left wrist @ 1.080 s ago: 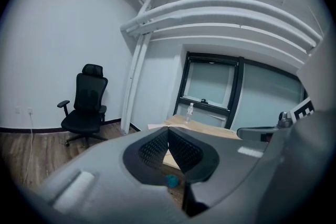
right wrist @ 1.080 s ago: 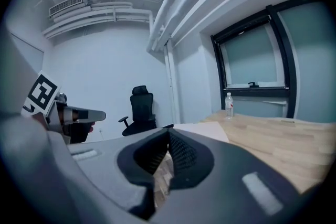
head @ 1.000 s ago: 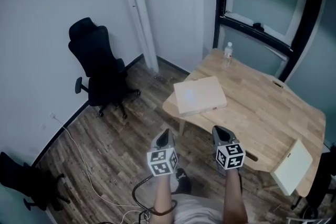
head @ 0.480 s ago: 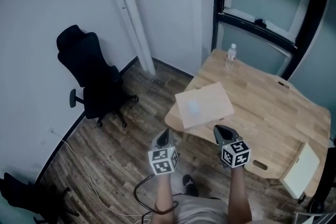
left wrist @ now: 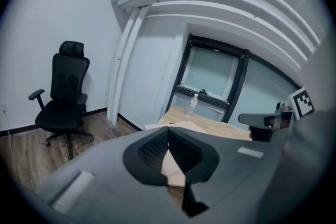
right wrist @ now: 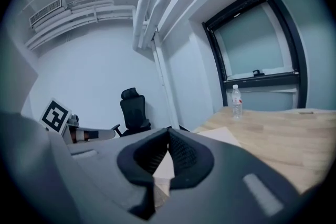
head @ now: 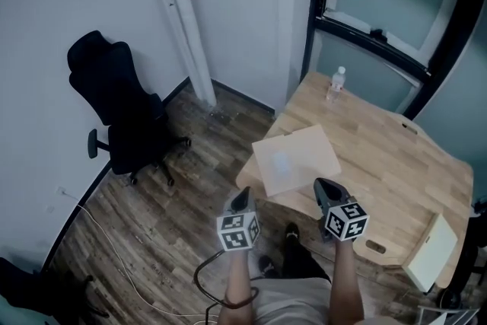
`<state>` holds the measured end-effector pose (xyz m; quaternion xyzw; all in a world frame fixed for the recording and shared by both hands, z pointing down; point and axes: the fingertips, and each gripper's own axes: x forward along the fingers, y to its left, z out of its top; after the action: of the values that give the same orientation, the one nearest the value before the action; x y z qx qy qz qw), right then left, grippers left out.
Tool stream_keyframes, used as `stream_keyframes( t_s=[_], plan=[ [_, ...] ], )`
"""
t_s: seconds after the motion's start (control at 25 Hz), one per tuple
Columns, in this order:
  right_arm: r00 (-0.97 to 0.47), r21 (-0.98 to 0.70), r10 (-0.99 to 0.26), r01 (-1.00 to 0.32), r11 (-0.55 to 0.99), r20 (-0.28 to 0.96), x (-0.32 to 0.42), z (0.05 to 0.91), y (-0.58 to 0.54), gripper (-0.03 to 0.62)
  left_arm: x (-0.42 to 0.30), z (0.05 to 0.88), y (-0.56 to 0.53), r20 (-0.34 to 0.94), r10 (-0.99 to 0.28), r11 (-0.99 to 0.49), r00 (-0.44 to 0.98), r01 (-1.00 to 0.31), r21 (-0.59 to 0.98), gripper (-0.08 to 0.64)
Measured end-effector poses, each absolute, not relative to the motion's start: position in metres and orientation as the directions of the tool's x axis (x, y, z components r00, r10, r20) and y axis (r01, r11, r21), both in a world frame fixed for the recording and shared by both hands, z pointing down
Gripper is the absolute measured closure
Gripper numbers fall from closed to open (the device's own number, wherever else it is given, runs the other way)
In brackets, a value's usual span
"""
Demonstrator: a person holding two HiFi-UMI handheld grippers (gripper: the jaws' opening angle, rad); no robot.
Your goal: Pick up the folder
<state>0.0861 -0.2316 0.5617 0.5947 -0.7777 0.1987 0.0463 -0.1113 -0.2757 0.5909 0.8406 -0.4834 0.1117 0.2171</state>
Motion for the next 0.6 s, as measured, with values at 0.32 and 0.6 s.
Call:
stream_keyframes(
  t_s=[0.32, 0.6],
  plan=[
    [-0.314, -0.281, -0.869, -0.935, 0.214, 0.383, 0.108, 0.571, -0.293, 0.591, -0.092, 0.604, -0.324, 0.448, -0.726, -0.478, 0.522, -0.851, 0.218, 0.552],
    [-0.34, -0.261, -0.838, -0.934, 0.246, 0.427, 0.136, 0.587, -0.354, 0.591, -0.077, 0.617, -0.378, 0.463, -0.722, -0.441, 0.514, -0.858, 0.264, 0.552]
  ],
)
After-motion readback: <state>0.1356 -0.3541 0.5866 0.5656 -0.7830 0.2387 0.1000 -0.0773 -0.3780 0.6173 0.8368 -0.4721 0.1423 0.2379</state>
